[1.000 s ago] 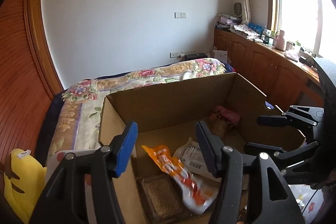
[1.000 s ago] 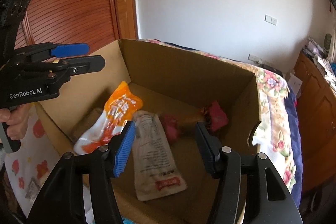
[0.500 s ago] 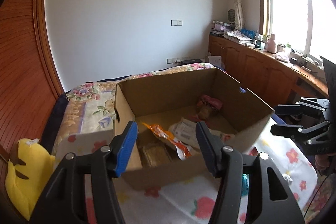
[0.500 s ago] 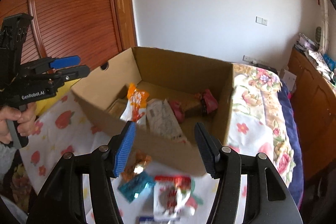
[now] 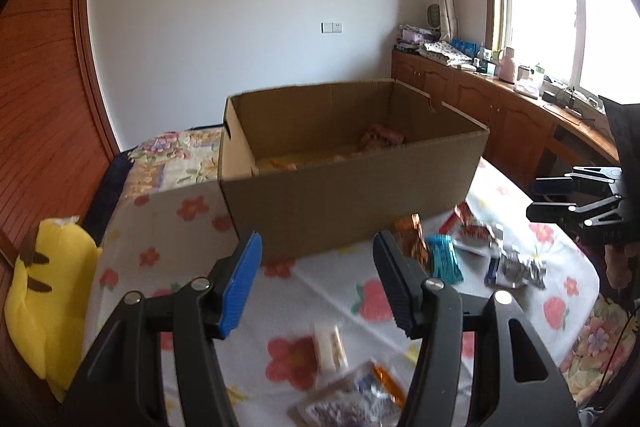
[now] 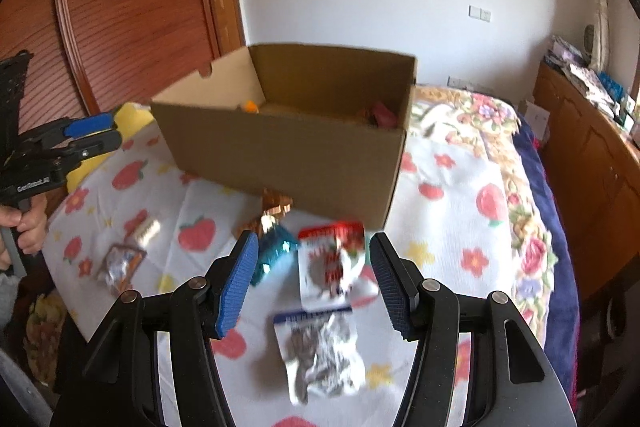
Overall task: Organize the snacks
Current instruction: 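Move both open tools back to the snacks on the sheet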
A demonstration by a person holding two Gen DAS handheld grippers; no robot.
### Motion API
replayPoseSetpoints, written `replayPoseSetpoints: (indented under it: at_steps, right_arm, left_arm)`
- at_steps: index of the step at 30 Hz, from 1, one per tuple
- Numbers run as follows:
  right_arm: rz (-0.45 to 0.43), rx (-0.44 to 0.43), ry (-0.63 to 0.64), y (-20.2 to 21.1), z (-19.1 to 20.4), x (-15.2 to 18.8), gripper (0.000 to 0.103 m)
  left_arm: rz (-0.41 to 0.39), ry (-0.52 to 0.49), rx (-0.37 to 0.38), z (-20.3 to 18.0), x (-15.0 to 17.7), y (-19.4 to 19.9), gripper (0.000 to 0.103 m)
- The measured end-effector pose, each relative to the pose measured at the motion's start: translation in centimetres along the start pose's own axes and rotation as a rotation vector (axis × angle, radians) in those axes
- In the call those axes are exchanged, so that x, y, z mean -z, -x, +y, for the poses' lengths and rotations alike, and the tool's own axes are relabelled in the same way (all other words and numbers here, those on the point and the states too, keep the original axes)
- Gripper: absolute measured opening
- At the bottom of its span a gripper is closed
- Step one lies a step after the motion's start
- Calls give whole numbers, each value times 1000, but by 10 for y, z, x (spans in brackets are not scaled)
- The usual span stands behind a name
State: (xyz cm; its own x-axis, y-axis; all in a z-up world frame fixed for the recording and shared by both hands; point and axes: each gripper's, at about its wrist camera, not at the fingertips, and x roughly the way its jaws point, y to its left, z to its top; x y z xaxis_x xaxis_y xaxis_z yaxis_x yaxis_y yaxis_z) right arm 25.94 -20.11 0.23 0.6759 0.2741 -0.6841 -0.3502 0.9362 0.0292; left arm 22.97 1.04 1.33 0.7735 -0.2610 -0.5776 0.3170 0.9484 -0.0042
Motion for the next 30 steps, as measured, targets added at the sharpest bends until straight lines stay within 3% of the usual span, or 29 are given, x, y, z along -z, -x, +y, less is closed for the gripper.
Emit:
replayPoseSetpoints:
  at_steps: [10,21,30]
  right_arm:
    - [76,8,-14,-15,1,40,60]
    - [161,-3,-24,-38,-5,74,61]
    - [156,9,-2,-42,-6,80,66]
  left_arm:
    - [33,-1,2,-7,42,-2,59]
    - [84,28,53,-8,74,-4,61]
    - [119,36,93,-11,90,-1,63]
